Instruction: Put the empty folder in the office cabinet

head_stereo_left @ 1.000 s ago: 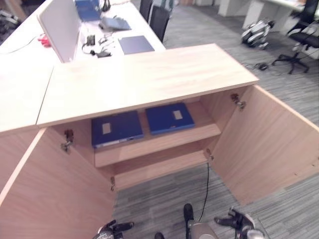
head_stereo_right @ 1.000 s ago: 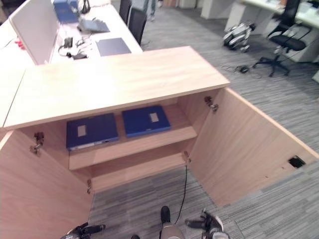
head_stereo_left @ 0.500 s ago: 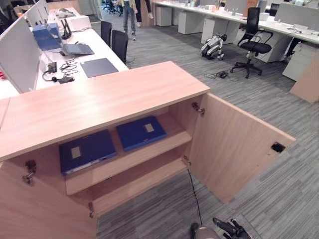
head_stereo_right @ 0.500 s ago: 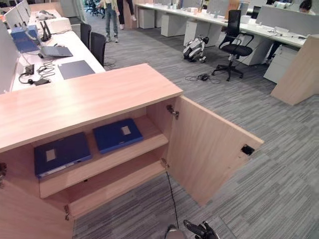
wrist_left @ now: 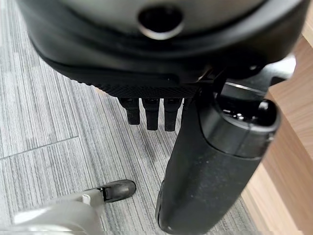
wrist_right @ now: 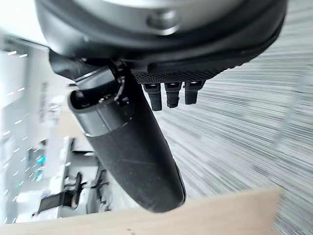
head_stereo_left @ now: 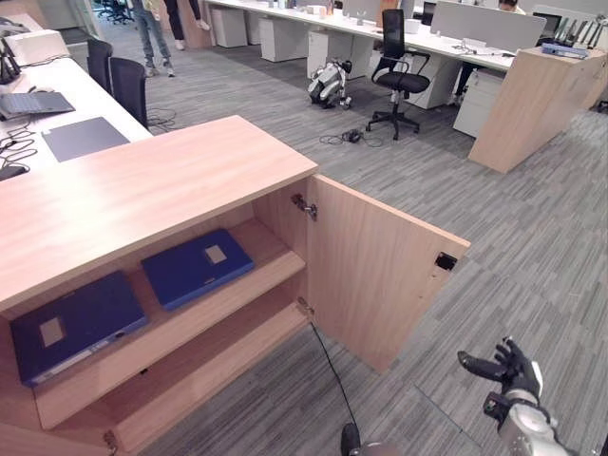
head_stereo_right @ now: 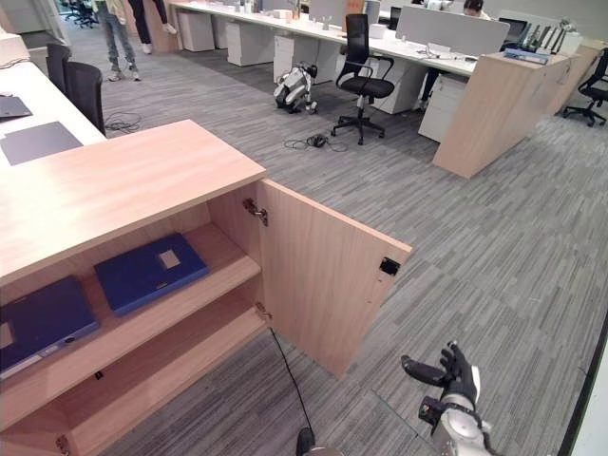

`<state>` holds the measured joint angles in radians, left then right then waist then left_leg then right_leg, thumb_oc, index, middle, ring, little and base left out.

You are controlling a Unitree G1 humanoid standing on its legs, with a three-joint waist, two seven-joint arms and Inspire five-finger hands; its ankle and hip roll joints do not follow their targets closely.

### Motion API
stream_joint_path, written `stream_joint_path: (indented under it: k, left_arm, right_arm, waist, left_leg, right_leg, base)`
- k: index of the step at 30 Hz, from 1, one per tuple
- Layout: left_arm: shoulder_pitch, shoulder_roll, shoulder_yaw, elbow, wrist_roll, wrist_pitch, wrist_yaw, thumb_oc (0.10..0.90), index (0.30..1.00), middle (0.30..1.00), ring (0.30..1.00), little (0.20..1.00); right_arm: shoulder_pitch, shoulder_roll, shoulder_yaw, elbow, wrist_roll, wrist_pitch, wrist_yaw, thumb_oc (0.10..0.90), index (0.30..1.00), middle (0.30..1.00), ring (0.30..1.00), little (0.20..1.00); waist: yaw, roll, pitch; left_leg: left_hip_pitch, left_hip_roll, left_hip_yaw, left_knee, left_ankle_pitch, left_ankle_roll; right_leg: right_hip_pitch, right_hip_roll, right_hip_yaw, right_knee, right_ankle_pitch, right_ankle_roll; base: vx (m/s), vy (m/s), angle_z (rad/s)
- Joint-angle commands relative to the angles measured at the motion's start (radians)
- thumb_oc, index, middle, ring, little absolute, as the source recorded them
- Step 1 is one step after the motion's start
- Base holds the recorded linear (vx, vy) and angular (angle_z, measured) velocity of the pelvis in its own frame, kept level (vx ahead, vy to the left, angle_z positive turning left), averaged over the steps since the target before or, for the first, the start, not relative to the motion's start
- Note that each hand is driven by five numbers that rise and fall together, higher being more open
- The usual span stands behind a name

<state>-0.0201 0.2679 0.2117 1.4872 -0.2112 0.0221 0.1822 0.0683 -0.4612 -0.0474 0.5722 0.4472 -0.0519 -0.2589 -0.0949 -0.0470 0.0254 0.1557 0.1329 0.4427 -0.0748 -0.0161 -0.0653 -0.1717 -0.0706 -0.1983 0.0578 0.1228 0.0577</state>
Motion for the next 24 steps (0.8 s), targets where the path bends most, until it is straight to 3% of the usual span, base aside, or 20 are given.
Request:
stream_joint_path:
  k: [1, 8, 11, 13, 19, 24]
  left_arm:
    - [0.011, 0.195, 0.009, 0.043, 0.044, -0.014, 0.000, 0.800, 0.900, 0.900, 0.900, 0.900]
    - [0.015, 0.219, -0.017, 0.042, 0.066, -0.030, -0.042, 0.800, 0.900, 0.900, 0.900, 0.900]
    - [-0.018, 0.234, -0.056, -0.023, 0.065, -0.048, -0.062, 0.800, 0.900, 0.900, 0.900, 0.900]
    - [-0.007, 0.190, -0.062, -0.045, 0.040, -0.042, -0.056, 0.800, 0.900, 0.900, 0.900, 0.900]
    - [0.007, 0.119, -0.101, -0.080, -0.015, -0.051, -0.081, 0.800, 0.900, 0.900, 0.900, 0.900]
    - [0.032, 0.097, -0.115, -0.096, -0.034, -0.056, -0.105, 0.800, 0.900, 0.900, 0.900, 0.900]
  right_arm:
    - [-0.131, -0.087, -0.058, -0.100, -0.110, -0.091, -0.007, 0.800, 0.900, 0.900, 0.900, 0.900]
    - [-0.227, -0.233, 0.023, -0.160, -0.189, -0.096, 0.080, 0.800, 0.900, 0.900, 0.900, 0.900]
    - [-0.331, -0.296, 0.126, -0.159, -0.181, -0.105, 0.147, 0.800, 0.900, 0.900, 0.900, 0.900]
    - [-0.346, -0.331, 0.147, -0.225, -0.148, -0.107, 0.171, 0.800, 0.900, 0.900, 0.900, 0.900]
    - [-0.485, -0.368, 0.248, -0.222, -0.104, -0.128, 0.196, 0.800, 0.900, 0.900, 0.900, 0.900]
    - [-0.563, -0.359, 0.338, -0.360, 0.061, -0.153, 0.301, 0.800, 0.900, 0.900, 0.900, 0.900]
  waist:
    - [0.020, -0.052, 0.001]
    - [0.041, -0.037, -0.013]
    - [0.047, -0.024, -0.016]
    - [0.042, -0.020, -0.011]
    - [0.059, -0.024, -0.002]
    - [0.083, -0.022, 0.009]
  left_leg:
    - [0.017, -0.072, -0.049, -0.008, -0.085, 0.061]
    - [0.028, 0.010, -0.041, 0.016, -0.064, 0.016]
    - [0.034, 0.035, -0.056, 0.034, -0.077, 0.000]
    - [0.036, 0.043, -0.053, 0.035, -0.075, -0.010]
    - [0.008, 0.052, -0.055, 0.036, -0.032, -0.026]
    - [-0.008, 0.053, -0.081, 0.028, -0.013, -0.040]
  right_leg:
    - [0.089, -0.059, 0.059, -0.083, -0.023, 0.103]
    - [0.146, 0.017, 0.043, -0.139, -0.067, 0.072]
    - [0.167, 0.039, 0.041, -0.144, -0.092, 0.066]
    - [0.168, 0.045, 0.043, -0.144, -0.095, 0.060]
    - [0.162, 0.048, 0.027, -0.145, -0.101, 0.038]
    - [0.171, 0.053, 0.005, -0.145, -0.121, 0.025]
  base:
    - [0.10, -0.165, -0.20]
    - [0.10, -0.172, -0.02]
    - [0.13, -0.114, -0.02]
    - [0.09, -0.060, 0.04]
    - [-0.02, -0.066, 0.04]
    - [0.00, -0.011, 0.13]
